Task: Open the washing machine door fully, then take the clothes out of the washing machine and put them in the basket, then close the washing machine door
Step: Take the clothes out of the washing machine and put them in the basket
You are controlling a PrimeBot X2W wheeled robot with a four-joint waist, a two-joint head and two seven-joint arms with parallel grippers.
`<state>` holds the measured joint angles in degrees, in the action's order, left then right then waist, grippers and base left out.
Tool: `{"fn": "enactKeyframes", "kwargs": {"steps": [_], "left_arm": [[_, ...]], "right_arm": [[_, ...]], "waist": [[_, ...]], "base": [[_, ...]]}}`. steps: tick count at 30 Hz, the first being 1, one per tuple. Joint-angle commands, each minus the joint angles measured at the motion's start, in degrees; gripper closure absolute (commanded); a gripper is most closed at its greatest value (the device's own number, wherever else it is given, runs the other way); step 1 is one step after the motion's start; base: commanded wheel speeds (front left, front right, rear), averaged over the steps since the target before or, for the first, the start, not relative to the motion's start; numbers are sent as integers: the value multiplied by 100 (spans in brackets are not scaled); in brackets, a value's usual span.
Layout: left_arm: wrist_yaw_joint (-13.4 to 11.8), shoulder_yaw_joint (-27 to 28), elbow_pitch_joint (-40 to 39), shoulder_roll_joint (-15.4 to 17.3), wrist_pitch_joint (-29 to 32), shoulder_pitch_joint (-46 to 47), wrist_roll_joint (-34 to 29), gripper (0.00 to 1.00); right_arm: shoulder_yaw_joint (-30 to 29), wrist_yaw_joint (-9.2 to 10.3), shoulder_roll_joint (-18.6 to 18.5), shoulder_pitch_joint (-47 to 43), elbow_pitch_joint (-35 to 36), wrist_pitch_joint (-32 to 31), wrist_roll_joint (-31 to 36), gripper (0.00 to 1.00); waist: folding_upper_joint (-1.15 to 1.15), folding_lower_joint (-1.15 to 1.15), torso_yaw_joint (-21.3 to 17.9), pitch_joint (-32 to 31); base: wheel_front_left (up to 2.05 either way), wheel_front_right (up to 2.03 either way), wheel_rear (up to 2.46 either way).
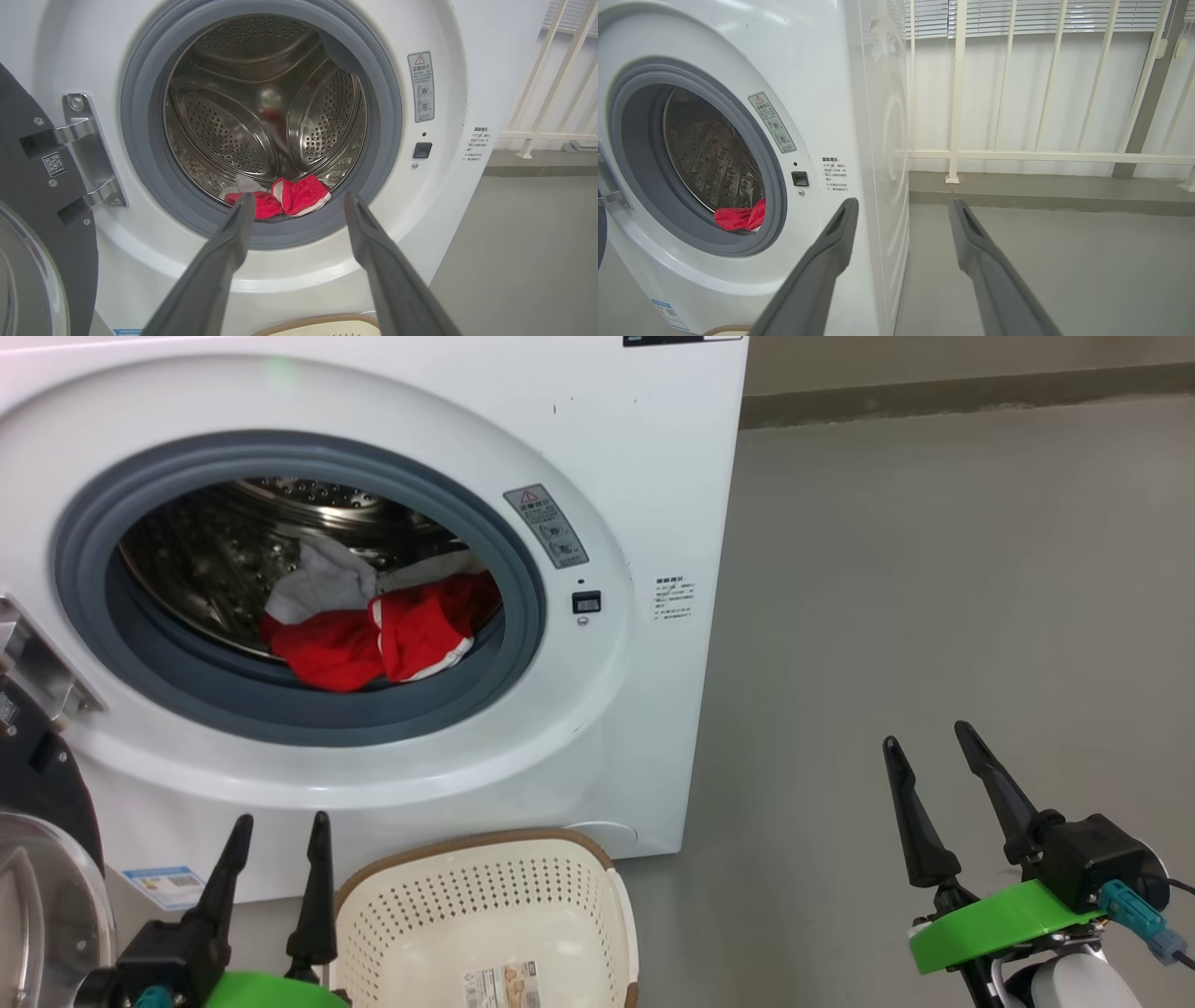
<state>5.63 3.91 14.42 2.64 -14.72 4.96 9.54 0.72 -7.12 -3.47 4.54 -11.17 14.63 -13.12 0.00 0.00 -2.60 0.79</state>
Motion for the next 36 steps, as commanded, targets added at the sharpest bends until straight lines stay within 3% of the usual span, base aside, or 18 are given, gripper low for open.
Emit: {"fn": "enactKeyframes", "kwargs": {"steps": [1,22,36], "left_arm": [[-6,156,-111,50,-28,295,-81,0],[18,-130,1020,100,-28,2593,-115,0],[-305,-62,2295,482,-28,4461,-424,0]], "right_arm": [[109,-36,-51,59,167,37,-28,0],[248,-36,-206,689,273,37,-13,0],[404,-36,-153,1226,365,37,-41,0]], "waist": [[0,0,41,82],[0,0,198,1503],[0,0,-86,2465]], "base": [[0,0,0],[0,0,0],[0,0,0]]}}
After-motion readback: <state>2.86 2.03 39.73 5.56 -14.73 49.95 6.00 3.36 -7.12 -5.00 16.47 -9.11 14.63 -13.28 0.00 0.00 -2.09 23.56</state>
